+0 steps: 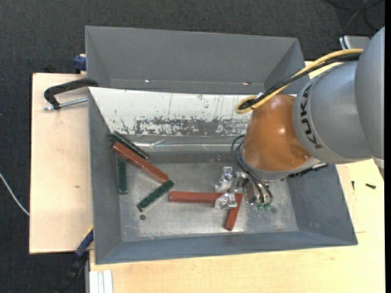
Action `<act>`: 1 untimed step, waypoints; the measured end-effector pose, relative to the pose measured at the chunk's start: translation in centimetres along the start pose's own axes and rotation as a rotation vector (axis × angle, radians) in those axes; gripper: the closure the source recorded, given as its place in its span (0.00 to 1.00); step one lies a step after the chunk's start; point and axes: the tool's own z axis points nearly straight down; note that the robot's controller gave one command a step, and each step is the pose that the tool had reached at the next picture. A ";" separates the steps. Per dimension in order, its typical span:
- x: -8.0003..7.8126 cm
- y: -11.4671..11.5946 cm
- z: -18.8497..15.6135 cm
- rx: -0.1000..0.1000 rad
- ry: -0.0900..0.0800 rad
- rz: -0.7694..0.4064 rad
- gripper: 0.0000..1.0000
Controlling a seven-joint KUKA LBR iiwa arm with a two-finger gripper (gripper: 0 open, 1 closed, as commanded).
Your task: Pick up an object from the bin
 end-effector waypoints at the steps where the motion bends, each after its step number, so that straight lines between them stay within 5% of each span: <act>1: 0.0 0.0 -1.6 0.000 0.002 0.000 1.00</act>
Offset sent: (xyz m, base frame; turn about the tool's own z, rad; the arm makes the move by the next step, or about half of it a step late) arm -0.0001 0.0001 0.0537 0.0000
